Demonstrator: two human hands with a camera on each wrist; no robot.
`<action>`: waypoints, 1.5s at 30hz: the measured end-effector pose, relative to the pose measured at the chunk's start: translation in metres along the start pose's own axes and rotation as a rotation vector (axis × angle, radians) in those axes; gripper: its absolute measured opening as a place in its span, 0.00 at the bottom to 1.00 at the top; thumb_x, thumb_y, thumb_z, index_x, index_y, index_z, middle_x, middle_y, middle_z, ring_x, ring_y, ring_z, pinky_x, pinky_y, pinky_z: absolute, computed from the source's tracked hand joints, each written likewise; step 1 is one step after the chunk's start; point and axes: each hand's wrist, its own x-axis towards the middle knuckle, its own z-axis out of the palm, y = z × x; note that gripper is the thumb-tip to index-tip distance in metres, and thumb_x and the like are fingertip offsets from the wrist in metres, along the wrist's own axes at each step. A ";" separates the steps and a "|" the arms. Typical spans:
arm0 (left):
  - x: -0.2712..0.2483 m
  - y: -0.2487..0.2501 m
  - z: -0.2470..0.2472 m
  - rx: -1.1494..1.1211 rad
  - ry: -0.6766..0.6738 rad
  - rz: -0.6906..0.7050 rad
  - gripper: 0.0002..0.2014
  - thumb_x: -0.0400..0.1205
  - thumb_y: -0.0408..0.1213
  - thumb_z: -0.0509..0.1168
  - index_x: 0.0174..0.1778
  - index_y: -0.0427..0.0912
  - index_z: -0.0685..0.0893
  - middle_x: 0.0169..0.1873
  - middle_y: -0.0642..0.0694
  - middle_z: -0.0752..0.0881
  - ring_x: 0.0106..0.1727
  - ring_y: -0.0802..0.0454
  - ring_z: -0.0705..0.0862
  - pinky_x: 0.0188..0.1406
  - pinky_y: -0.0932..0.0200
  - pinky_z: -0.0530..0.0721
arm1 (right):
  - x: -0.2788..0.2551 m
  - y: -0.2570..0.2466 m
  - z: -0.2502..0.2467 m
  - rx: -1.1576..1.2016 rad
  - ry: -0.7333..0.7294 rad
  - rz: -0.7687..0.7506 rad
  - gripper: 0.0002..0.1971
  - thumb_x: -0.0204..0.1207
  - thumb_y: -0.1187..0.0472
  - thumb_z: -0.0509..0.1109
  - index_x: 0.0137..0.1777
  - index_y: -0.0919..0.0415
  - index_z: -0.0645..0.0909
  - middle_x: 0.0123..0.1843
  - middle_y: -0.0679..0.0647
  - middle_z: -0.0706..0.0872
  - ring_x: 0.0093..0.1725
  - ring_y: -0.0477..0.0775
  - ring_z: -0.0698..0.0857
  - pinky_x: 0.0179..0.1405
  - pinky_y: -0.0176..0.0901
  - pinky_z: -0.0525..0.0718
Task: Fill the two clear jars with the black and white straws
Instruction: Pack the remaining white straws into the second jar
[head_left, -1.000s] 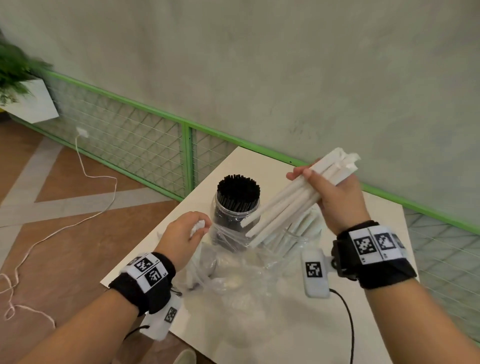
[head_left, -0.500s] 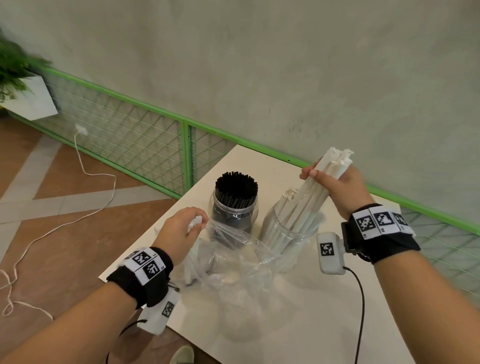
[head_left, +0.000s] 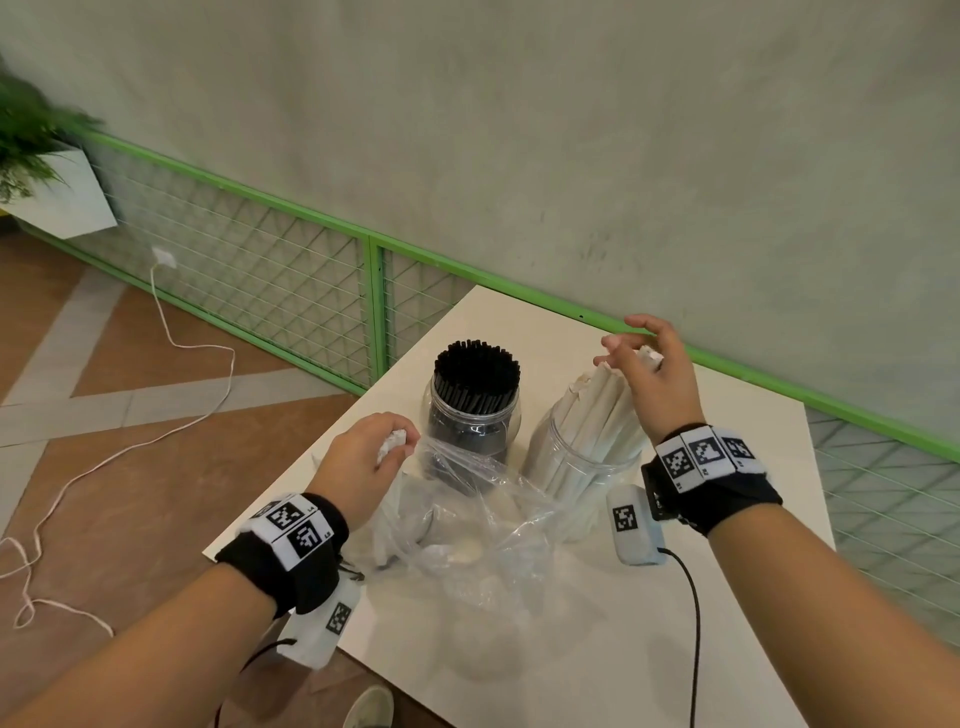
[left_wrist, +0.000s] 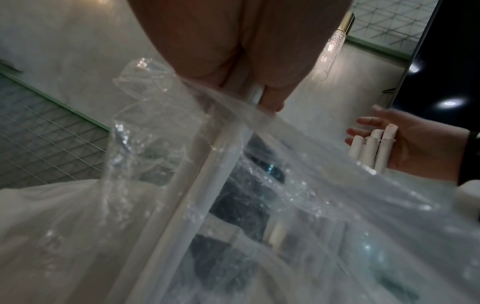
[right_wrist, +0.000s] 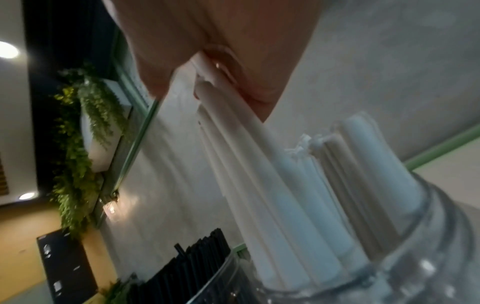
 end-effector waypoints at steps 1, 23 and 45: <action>0.000 0.000 0.000 -0.001 -0.002 -0.002 0.10 0.81 0.32 0.63 0.42 0.54 0.80 0.45 0.56 0.83 0.50 0.56 0.79 0.50 0.61 0.71 | -0.002 -0.002 0.000 0.012 0.024 -0.007 0.09 0.78 0.49 0.66 0.56 0.49 0.79 0.48 0.52 0.88 0.47 0.54 0.90 0.55 0.45 0.83; 0.000 0.001 -0.003 0.007 -0.018 -0.015 0.08 0.82 0.33 0.62 0.43 0.52 0.80 0.47 0.56 0.83 0.52 0.58 0.78 0.51 0.63 0.70 | 0.005 0.009 -0.011 -0.427 -0.229 -0.112 0.07 0.78 0.68 0.67 0.48 0.55 0.79 0.48 0.37 0.82 0.49 0.32 0.78 0.47 0.19 0.71; 0.003 0.003 -0.003 0.030 -0.009 -0.017 0.08 0.81 0.31 0.64 0.43 0.51 0.81 0.45 0.58 0.83 0.50 0.58 0.79 0.47 0.79 0.64 | -0.041 0.064 -0.013 -0.276 -0.063 0.374 0.66 0.54 0.41 0.83 0.83 0.50 0.41 0.82 0.59 0.61 0.80 0.57 0.64 0.77 0.52 0.65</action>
